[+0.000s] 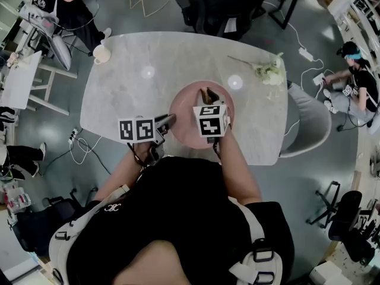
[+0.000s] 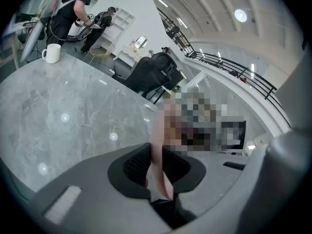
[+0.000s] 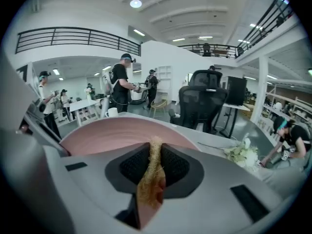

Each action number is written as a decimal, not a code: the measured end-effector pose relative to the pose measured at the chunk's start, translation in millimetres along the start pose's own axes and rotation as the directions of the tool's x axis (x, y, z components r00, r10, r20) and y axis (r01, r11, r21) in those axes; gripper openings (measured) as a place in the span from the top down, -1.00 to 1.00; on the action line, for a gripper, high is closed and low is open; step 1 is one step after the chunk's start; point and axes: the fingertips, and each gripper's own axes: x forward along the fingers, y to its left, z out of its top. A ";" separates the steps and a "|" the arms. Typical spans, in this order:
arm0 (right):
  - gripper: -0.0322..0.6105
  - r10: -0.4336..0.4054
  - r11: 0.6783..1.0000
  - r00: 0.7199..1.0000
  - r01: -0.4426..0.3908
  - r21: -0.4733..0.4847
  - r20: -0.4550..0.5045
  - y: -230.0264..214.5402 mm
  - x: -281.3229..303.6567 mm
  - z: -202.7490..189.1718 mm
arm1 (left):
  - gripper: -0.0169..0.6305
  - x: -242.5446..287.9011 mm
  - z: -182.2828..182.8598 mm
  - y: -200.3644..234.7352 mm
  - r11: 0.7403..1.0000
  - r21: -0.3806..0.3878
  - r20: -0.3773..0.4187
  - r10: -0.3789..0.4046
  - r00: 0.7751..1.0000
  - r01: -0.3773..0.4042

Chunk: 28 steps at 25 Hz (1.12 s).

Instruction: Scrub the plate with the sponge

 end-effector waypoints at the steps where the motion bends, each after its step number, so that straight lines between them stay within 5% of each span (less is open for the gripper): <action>1: 0.69 -0.040 0.999 0.999 0.040 0.022 -0.002 -9.9 1.3 -3.0 | 0.77 -0.8 1.2 0.5 1.000 0.001 0.005 0.001 1.000 -0.001; 4: 0.69 -0.151 0.984 0.988 0.152 0.090 -0.023 -34.0 -0.7 -10.6 | 0.76 -3.0 5.5 0.2 1.000 0.007 0.018 0.000 1.000 0.000; 7: 0.69 -0.171 0.978 0.985 0.170 0.122 0.005 -36.8 -3.5 -8.5 | 0.76 -3.5 7.2 -1.3 1.000 0.022 0.020 0.007 1.000 -0.007; 12: 0.69 0.061 0.998 0.997 -0.061 -0.003 0.046 17.2 -5.9 3.6 | 0.76 -7.0 8.8 6.0 1.000 0.002 0.024 0.013 1.000 -0.013; 15: 0.69 0.185 0.977 0.981 -0.179 -0.115 0.047 56.2 -5.2 6.7 | 0.76 -6.1 8.7 8.1 1.000 -0.013 0.023 0.019 1.000 -0.018; 19: 0.69 0.323 0.939 0.945 -0.315 -0.139 0.043 93.5 -7.3 10.0 | 0.76 -4.5 9.6 10.7 0.999 -0.034 0.026 0.011 1.000 -0.010; 23: 0.69 0.394 0.914 0.919 -0.390 -0.107 0.017 114.0 -6.4 8.0 | 0.76 -5.2 10.2 15.8 0.997 -0.071 0.034 0.007 0.999 -0.005; 28: 0.69 0.391 0.920 0.920 -0.391 -0.039 0.010 119.7 -2.3 3.1 | 0.76 -7.1 9.4 21.0 0.997 -0.067 0.038 0.038 0.999 -0.036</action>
